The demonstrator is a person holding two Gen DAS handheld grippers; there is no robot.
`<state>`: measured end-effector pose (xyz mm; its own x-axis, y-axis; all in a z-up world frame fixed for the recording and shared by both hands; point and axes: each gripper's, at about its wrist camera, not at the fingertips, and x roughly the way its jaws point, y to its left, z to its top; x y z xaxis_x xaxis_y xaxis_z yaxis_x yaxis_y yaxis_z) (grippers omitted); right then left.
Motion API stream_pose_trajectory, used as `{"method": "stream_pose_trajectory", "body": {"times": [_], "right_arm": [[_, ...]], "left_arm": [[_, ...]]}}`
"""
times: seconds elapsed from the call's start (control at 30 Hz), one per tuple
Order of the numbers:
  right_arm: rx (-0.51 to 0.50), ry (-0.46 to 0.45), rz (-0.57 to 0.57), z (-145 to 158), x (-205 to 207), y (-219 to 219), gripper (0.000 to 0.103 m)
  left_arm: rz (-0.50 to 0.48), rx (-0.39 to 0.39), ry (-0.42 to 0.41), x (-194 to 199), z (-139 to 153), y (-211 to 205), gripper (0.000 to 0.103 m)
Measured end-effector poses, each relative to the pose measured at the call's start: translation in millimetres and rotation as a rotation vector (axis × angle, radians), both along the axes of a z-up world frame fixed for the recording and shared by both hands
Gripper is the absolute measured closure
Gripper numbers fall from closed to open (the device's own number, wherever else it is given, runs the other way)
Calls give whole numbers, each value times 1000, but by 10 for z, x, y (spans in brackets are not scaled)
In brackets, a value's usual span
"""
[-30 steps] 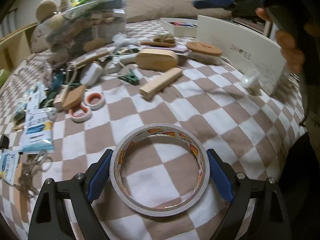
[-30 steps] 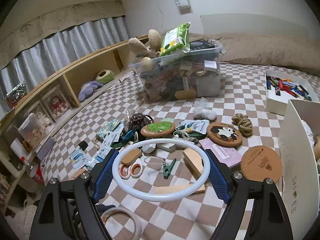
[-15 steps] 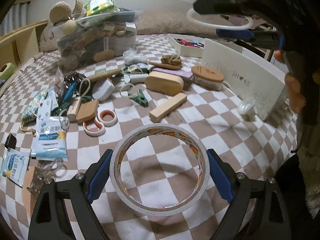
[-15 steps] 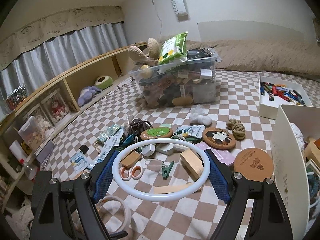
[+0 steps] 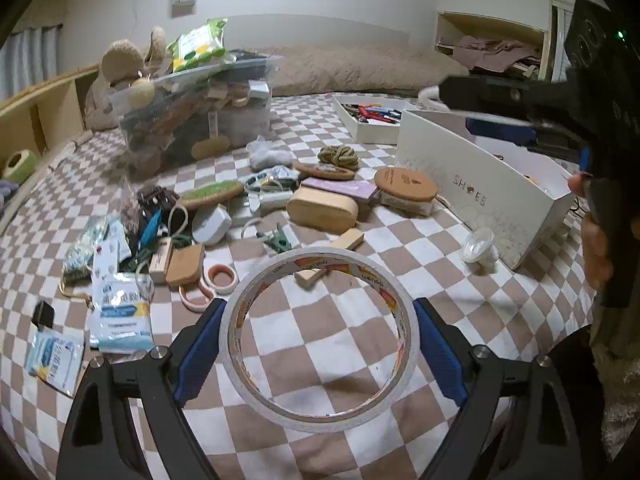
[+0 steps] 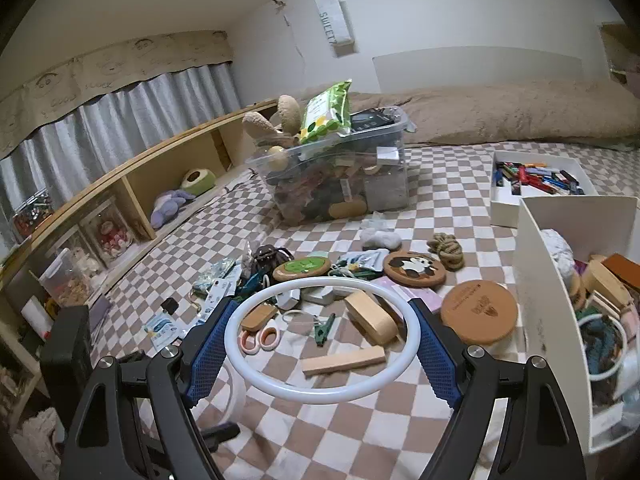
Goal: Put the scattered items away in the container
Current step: 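Carry the tape roll in the left tool and hoop in the right tool toward the white box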
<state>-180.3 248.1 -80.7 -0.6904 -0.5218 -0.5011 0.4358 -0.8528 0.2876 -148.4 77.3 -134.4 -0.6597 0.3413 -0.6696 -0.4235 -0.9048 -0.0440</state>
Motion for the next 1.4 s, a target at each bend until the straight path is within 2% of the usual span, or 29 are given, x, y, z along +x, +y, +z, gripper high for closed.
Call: {"method": "stream_pose_trajectory", "body": {"times": [0.37, 0.83, 1.17, 1.4], "right_arm": [[7, 4, -84, 36, 217, 385, 18], [63, 11, -225, 109, 476, 1062, 18], [100, 9, -306, 112, 535, 1486, 18], [129, -24, -369, 72, 405, 1818, 18]], "left_arm": [[-37, 1, 60, 36, 301, 231, 12], [-113, 62, 79, 11, 516, 710, 12], [-181, 79, 87, -20, 577, 1113, 12], [-207, 88, 67, -112, 569, 1327, 12]]}}
